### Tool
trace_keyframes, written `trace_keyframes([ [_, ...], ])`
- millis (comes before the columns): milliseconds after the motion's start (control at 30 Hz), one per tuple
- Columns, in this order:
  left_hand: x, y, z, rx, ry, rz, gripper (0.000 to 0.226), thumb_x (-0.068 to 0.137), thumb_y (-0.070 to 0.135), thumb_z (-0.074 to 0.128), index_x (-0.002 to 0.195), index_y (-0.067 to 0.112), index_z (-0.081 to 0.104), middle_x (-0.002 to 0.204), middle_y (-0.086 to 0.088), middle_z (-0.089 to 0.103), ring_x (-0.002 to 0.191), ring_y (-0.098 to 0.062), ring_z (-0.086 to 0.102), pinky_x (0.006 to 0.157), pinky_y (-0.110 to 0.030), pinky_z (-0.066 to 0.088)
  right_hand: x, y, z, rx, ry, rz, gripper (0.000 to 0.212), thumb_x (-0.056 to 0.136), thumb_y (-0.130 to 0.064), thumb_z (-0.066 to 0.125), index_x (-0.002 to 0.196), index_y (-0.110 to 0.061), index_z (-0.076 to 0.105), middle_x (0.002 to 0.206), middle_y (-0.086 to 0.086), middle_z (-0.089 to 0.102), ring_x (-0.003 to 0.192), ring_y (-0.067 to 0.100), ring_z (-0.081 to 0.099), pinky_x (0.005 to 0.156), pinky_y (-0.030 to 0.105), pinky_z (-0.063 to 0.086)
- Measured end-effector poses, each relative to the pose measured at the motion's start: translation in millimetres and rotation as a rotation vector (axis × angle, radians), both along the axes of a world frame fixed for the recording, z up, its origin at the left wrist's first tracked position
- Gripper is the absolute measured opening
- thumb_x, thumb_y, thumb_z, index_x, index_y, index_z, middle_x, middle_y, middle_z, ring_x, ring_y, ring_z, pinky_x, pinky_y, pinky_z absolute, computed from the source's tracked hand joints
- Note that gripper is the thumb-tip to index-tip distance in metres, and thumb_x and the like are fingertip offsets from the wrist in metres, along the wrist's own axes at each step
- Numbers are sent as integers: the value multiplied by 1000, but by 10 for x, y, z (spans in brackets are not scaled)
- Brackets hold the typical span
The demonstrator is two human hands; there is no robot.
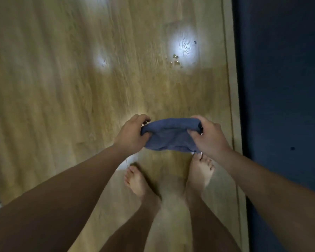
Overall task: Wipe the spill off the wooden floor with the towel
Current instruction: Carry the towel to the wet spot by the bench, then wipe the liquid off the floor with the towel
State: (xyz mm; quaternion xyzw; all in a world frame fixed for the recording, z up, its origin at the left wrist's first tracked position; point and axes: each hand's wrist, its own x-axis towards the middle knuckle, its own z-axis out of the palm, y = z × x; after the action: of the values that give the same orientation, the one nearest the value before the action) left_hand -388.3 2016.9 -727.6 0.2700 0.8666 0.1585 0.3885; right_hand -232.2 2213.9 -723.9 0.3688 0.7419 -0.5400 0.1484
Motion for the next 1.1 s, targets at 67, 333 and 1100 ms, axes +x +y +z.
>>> trace_keyframes([
  [67,-109,12,-348,9,21,28,41,84,15,68,123,15,57,120,-2,58,97,-17,57,80,-23,38,-132,72,-377,13,-15,63,22,93,-15,60,96,-37,57,81,-8,68,75,1,63,57,14,45],
  [333,-191,145,-1401,155,184,441,29,86,11,66,113,17,59,109,13,44,89,-2,50,79,-16,42,-546,172,-1527,151,-36,57,9,91,-25,63,93,-17,58,78,-5,67,80,19,64,73,39,51],
  [1100,-1010,540,-1747,625,644,814,18,84,-7,64,94,8,67,104,5,48,92,4,52,81,-7,41,-1611,356,-1651,321,394,163,25,84,-13,69,73,-25,51,63,-7,55,61,10,55,49,14,36],
])
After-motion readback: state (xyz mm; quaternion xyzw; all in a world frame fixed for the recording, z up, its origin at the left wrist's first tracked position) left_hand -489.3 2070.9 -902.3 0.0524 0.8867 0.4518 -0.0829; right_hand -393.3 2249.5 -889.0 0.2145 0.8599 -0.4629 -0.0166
